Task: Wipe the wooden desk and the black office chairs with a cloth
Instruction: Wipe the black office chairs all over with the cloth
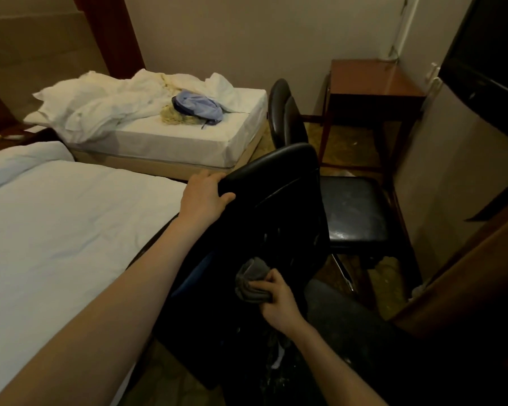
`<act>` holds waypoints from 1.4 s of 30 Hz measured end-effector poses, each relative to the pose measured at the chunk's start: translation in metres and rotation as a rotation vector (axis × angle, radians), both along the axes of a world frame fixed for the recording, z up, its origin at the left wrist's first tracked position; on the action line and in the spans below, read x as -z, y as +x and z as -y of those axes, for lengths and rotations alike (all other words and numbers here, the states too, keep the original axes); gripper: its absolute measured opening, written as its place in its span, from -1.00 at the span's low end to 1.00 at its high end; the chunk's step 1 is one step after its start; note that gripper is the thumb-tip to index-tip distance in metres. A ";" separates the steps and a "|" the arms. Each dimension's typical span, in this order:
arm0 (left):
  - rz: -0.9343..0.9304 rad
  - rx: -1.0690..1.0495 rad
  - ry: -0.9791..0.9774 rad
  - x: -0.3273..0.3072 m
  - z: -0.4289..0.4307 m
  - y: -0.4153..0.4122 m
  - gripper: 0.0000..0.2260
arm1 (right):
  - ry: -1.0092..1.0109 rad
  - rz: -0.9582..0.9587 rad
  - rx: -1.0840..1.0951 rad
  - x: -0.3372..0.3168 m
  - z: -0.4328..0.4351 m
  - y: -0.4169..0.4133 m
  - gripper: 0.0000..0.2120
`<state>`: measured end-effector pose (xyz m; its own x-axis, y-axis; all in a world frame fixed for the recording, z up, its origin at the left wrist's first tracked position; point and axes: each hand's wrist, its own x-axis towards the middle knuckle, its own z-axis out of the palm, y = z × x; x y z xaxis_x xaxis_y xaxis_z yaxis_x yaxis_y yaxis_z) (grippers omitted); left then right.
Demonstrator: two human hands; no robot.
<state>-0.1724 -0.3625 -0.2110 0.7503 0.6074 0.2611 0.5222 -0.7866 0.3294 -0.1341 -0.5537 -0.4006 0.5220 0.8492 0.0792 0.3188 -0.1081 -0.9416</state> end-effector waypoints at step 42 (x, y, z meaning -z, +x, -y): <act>-0.301 0.341 0.066 0.055 0.066 -0.050 -0.52 | -0.196 -0.313 0.646 -0.022 -0.029 -0.017 -0.59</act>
<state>-0.2225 -0.4285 -0.2657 0.9528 0.3021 0.0313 0.2946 -0.9443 0.1463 -0.1508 -0.5244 -0.3790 0.8953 0.3491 -0.2766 -0.1448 -0.3589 -0.9221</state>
